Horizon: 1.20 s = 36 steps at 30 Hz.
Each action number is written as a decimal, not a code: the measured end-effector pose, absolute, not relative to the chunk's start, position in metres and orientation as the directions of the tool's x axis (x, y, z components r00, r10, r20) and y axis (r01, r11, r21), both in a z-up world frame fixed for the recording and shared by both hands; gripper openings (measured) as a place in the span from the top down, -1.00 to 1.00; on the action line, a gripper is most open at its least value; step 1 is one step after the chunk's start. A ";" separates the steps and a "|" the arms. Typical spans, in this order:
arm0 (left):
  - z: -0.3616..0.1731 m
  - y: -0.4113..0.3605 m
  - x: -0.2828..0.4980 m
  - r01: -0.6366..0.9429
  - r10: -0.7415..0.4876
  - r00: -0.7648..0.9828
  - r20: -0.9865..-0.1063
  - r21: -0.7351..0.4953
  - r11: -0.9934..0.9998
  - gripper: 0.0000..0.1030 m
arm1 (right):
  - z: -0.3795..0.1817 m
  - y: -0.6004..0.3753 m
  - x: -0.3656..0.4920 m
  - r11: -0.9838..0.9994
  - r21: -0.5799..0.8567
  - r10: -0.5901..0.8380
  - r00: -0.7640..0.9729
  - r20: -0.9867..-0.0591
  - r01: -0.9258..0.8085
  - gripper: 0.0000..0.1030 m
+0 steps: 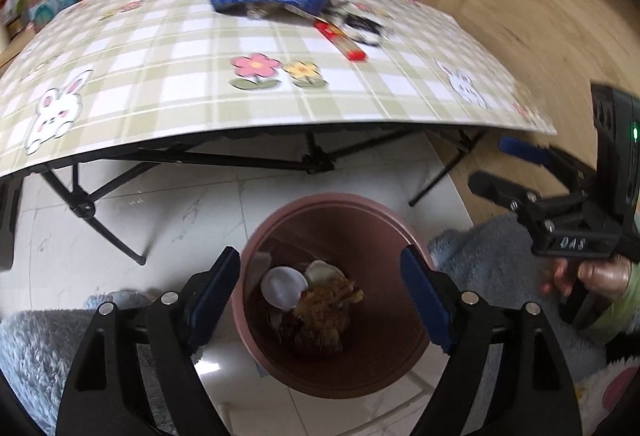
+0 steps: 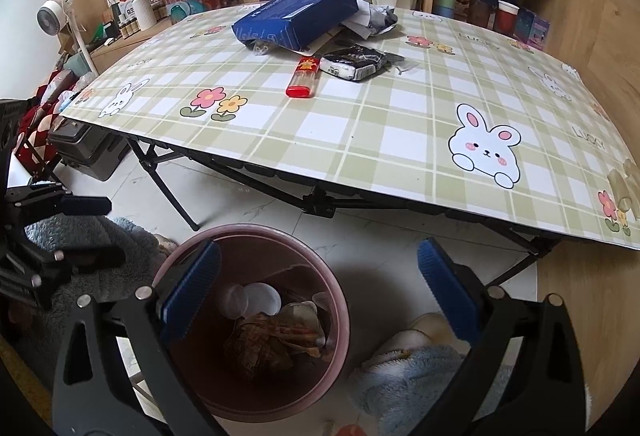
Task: Collect trash
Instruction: 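Lower the clear lid into the bin and open the left gripper, then grasp the blue luckin coffee box with the left gripper and lift it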
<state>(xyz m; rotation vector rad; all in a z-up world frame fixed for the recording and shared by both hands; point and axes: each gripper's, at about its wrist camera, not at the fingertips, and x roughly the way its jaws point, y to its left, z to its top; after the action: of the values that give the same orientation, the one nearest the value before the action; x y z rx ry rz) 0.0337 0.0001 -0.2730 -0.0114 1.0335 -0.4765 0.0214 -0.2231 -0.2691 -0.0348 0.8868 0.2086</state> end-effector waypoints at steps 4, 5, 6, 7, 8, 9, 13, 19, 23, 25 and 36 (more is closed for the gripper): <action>-0.269 0.014 0.038 0.306 -0.374 0.457 -0.807 -0.252 0.918 -0.62 | -0.270 -0.223 0.022 0.979 0.057 0.165 0.609 -0.776 -0.193 -0.89; -0.268 0.018 0.039 0.291 -0.375 0.464 -0.803 -0.262 0.920 -0.62 | -0.270 -0.223 0.022 0.979 0.057 0.165 0.609 -0.776 -0.194 -0.89; -0.267 0.020 0.040 0.284 -0.376 0.467 -0.801 -0.267 0.921 -0.62 | -0.270 -0.223 0.022 0.979 0.057 0.166 0.609 -0.776 -0.194 -0.89; -0.266 0.022 0.042 0.273 -0.375 0.472 -0.798 -0.272 0.923 -0.62 | -0.271 -0.223 0.023 0.979 0.057 0.165 0.608 -0.776 -0.193 -0.89; -0.265 0.025 0.043 0.263 -0.372 0.478 -0.796 -0.274 0.925 -0.62 | -0.270 -0.223 0.022 0.980 0.057 0.165 0.609 -0.776 -0.192 -0.89; -0.265 0.026 0.043 0.256 -0.368 0.483 -0.795 -0.273 0.927 -0.62 | -0.271 -0.223 0.023 0.980 0.058 0.164 0.608 -0.777 -0.191 -0.89; -0.257 0.031 0.049 0.240 -0.344 0.509 -0.789 -0.254 0.937 -0.62 | -0.269 -0.228 0.027 0.983 0.062 0.155 0.613 -0.775 -0.171 -0.89; -0.240 0.035 0.070 0.240 -0.311 0.552 -0.774 -0.210 0.948 -0.62 | -0.261 -0.238 0.039 0.990 0.037 0.113 0.630 -0.768 -0.133 -0.89; -0.225 0.039 0.096 0.208 -0.355 0.552 -0.755 -0.287 0.935 -0.62 | -0.254 -0.245 0.052 0.993 0.027 0.095 0.638 -0.764 -0.115 -0.89; -0.220 0.040 0.112 0.186 -0.374 0.553 -0.745 -0.327 0.927 -0.62 | -0.250 -0.248 0.062 0.994 0.009 0.075 0.645 -0.760 -0.105 -0.89; -0.218 0.013 0.210 0.114 -0.509 0.506 -0.697 -0.530 0.840 -0.36 | -0.229 -0.266 0.129 0.998 0.024 0.061 0.672 -0.738 -0.064 -0.89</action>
<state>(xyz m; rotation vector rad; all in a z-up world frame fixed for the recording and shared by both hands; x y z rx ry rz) 0.2102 0.0130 -0.2179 -0.4517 0.9752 -0.3912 0.1289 -0.2659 -0.2288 -0.0040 0.8314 0.0704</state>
